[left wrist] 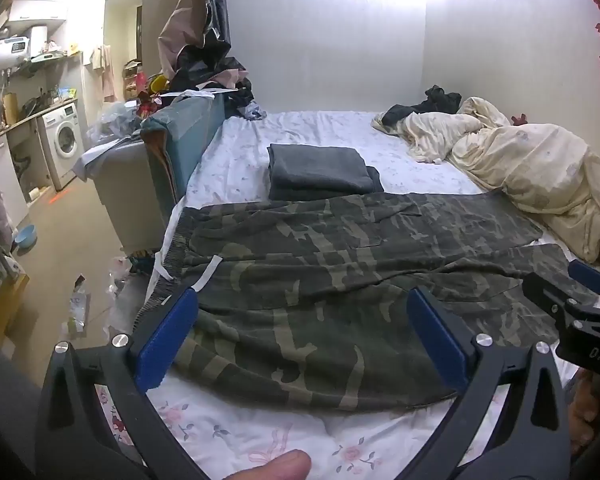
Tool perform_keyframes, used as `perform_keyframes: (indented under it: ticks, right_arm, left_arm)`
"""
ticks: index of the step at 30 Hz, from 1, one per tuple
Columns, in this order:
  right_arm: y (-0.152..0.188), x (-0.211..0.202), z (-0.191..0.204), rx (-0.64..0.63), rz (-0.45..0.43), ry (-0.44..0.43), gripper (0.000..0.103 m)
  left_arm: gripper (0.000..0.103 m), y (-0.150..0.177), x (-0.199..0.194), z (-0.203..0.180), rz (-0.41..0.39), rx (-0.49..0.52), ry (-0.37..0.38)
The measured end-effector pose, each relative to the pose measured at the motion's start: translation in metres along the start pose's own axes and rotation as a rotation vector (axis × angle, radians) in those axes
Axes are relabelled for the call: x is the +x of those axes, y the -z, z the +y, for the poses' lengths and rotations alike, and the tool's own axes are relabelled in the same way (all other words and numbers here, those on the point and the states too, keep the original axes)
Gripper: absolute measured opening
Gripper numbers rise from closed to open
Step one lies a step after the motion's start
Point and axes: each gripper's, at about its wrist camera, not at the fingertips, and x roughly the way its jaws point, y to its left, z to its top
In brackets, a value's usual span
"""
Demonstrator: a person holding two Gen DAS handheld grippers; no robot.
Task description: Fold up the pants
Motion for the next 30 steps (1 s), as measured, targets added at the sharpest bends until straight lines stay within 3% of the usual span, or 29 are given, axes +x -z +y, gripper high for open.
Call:
perform_keyframes:
  ticks: [30]
  right_arm:
    - [0.0025,0.0019,0.0019,-0.007,-0.004,0.003,0.103]
  left_arm:
    - [0.103,-0.0018,-0.0027,0.001,-0.01,0.014,-0.009]
